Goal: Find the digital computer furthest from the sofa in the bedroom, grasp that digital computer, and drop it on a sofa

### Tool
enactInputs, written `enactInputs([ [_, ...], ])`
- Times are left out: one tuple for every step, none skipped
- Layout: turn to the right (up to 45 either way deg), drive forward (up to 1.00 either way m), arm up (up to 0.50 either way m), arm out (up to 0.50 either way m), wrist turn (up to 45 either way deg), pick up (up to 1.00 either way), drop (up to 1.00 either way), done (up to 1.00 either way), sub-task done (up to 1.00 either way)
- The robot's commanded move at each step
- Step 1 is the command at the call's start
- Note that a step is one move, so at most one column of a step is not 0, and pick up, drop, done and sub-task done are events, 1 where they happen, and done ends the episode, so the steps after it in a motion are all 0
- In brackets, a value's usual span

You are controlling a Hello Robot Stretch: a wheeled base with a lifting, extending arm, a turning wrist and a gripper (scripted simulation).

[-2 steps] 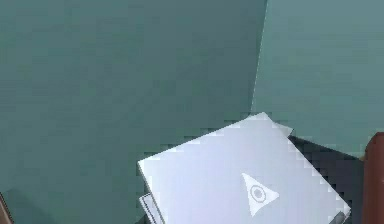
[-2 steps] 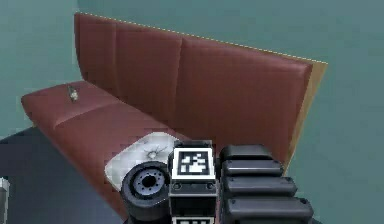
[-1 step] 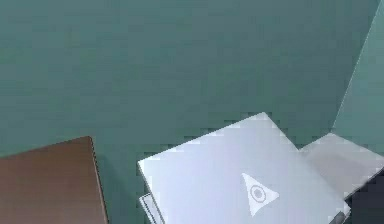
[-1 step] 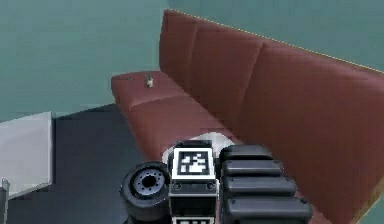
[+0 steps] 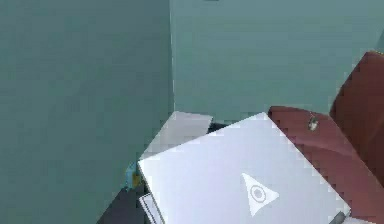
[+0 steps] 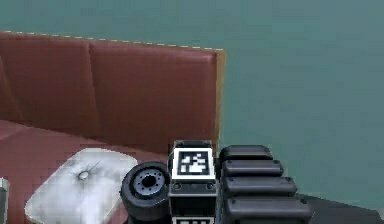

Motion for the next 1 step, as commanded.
enactInputs([
  [18.0, 0.0, 0.0, 0.0, 0.0, 0.0, 0.0, 0.0, 0.0],
])
